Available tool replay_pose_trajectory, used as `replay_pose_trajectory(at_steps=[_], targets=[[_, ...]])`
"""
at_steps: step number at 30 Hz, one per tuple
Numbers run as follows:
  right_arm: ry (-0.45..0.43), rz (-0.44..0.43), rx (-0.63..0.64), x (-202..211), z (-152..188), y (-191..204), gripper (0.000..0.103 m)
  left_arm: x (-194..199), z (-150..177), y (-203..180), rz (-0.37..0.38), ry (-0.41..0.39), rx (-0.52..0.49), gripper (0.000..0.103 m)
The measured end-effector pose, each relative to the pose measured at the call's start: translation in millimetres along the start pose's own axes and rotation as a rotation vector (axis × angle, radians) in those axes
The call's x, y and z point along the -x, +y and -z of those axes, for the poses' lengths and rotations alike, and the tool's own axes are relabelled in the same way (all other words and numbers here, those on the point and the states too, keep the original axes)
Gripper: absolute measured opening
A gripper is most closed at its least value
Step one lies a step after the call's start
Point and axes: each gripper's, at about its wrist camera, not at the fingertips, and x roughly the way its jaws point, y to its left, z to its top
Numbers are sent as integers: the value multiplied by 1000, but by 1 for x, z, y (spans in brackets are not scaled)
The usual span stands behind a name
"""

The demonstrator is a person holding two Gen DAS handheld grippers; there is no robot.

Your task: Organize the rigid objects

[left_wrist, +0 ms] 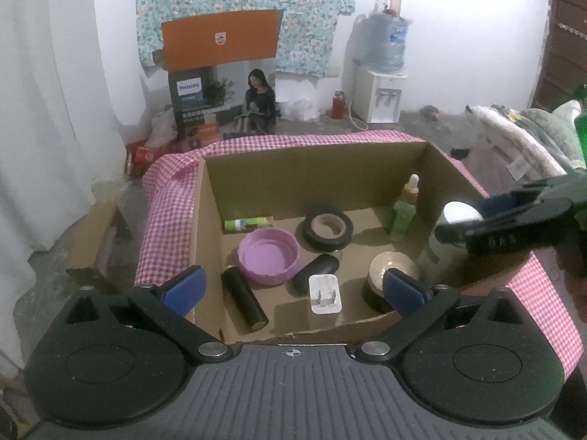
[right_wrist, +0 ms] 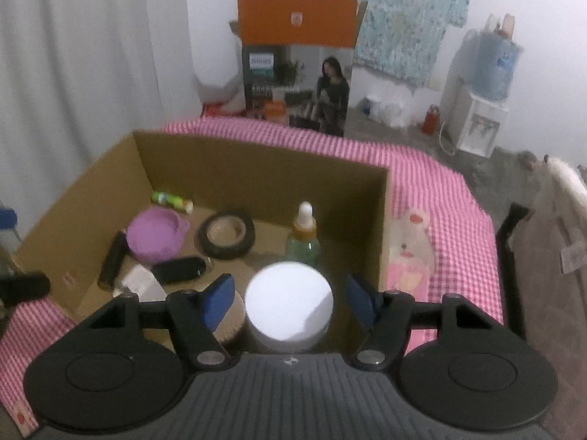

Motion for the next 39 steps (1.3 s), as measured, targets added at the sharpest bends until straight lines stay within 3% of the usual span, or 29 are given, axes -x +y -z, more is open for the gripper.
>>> replay_pose_trajectory(at_steps=[3, 14, 22, 26, 31, 35, 39], targets=[[16, -9, 3, -4, 5, -1, 55, -2, -1, 2, 6, 3, 6, 103], [-37, -17, -14, -6, -13, -10, 55, -5, 0, 2, 7, 15, -4, 103], [11, -24, 20, -27, -19, -5, 55, -6, -1, 2, 4, 26, -6, 103], [-1, -1, 28, -24, -19, -3, 74, -6, -1, 2, 2, 26, -8, 103], [-33, -8, -7, -3, -13, -7, 82, -3, 0, -1, 8, 22, -16, 103], [-91, -24, -83, 31, 1, -11, 103, -1, 2, -4, 11, 23, -17, 103], [-133, -17, -167, 65, 19, -9, 103, 3, 4, -7, 19, 25, -18, 103]])
